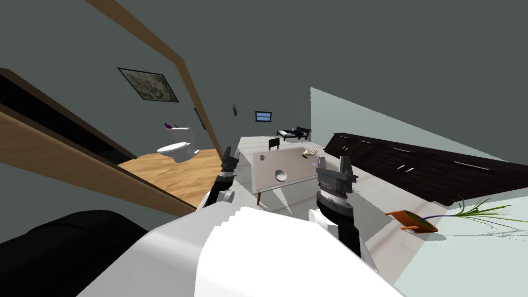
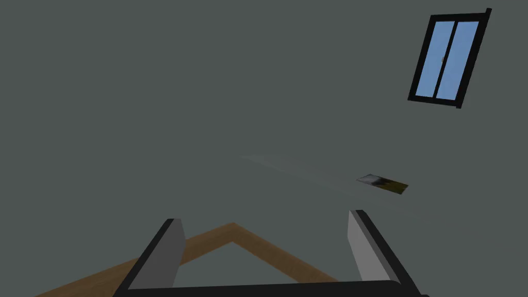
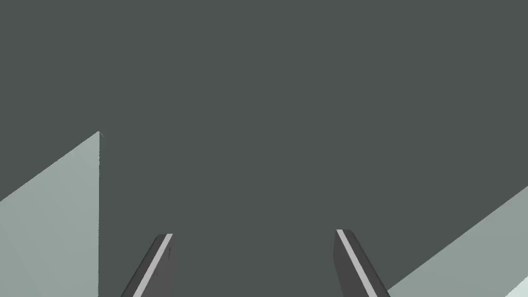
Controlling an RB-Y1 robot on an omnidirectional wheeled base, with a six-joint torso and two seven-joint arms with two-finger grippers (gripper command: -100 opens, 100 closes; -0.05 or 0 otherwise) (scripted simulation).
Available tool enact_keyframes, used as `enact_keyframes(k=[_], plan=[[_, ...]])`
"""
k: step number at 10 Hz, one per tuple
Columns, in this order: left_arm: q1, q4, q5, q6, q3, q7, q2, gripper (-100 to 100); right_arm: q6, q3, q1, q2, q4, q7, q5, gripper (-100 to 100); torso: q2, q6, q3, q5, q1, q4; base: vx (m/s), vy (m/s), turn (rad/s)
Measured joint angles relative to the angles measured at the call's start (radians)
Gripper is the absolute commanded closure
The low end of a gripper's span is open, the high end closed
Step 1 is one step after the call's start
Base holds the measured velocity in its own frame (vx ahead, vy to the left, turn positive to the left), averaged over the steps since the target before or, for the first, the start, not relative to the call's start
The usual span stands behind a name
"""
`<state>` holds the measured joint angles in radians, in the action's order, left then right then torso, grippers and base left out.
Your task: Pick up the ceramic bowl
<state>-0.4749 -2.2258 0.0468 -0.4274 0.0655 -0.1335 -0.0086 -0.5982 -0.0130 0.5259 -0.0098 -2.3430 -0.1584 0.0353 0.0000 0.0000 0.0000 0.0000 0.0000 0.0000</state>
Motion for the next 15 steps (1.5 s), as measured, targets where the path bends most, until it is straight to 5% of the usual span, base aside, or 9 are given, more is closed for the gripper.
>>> enact_keyframes(k=[7, 15], plan=[[0.0, 0.0, 0.0, 0.0, 0.0, 0.0, 0.0, 0, 0.02, 0.017, 0.037, -0.152, 0.11, -0.014, 0.129, -100, 0.002, 0.0, 0.001, 0.001, 0.003, 0.0, -0.03, 0.047, 0.176], [0.0, 0.0, 0.0, 0.0, 0.0, 0.0, 0.0, 0, 0.055, 0.013, 0.058, -0.326, 0.319, -0.037, 0.346, -100, 0.001, 0.0, 0.0, 0.0, 0.001, 0.0, -0.007, 0.038, 0.176]])
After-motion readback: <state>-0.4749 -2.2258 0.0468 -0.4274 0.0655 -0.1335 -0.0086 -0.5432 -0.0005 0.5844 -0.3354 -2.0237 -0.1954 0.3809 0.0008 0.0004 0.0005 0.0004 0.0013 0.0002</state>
